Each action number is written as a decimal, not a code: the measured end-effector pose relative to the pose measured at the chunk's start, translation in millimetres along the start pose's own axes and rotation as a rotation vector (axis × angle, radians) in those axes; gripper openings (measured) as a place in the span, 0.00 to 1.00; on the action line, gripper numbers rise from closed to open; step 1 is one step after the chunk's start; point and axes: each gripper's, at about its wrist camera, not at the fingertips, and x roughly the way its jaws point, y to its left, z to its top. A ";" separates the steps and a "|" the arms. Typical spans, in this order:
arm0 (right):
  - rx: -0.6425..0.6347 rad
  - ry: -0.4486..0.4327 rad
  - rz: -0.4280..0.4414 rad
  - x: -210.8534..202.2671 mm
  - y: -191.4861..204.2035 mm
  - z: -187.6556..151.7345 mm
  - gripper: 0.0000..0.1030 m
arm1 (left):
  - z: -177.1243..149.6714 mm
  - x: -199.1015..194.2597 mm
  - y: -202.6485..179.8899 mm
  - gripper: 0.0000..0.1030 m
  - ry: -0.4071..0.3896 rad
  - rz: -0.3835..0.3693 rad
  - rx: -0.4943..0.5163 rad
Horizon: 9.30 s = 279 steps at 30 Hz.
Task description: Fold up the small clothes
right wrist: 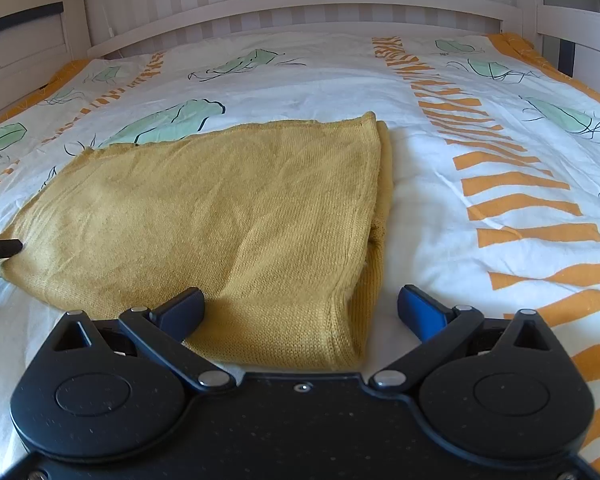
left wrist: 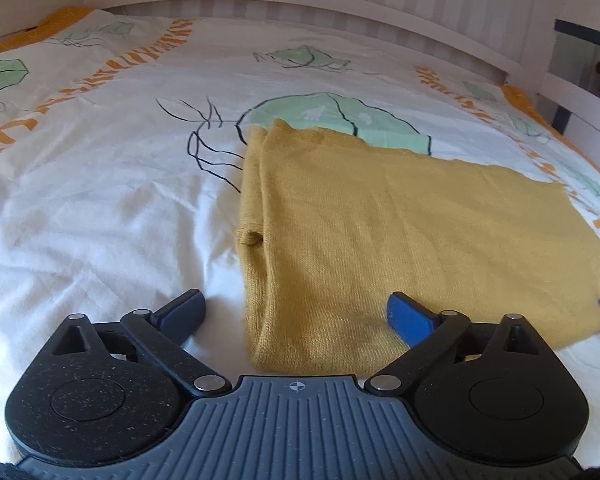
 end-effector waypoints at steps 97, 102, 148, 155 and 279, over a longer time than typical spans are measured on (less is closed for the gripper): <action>0.374 0.224 0.325 68.1 -87.1 84.1 1.00 | -0.3 -49.9 -202.7 0.90 -0.032 -0.206 0.440; 0.370 0.258 0.373 72.0 -94.3 89.0 1.00 | -14.2 -36.5 -249.9 0.82 -0.014 -0.251 0.489; 0.287 0.256 0.371 55.6 -30.0 159.3 0.25 | 29.0 -36.2 -203.1 0.09 -0.127 -0.330 0.047; 0.217 0.249 0.395 56.7 44.6 184.4 0.25 | 39.5 -61.5 -143.8 0.09 -0.178 -0.278 -0.046; 0.275 0.330 0.549 -35.3 59.3 40.3 0.37 | -38.8 -82.9 -47.9 0.19 0.371 -0.651 -0.352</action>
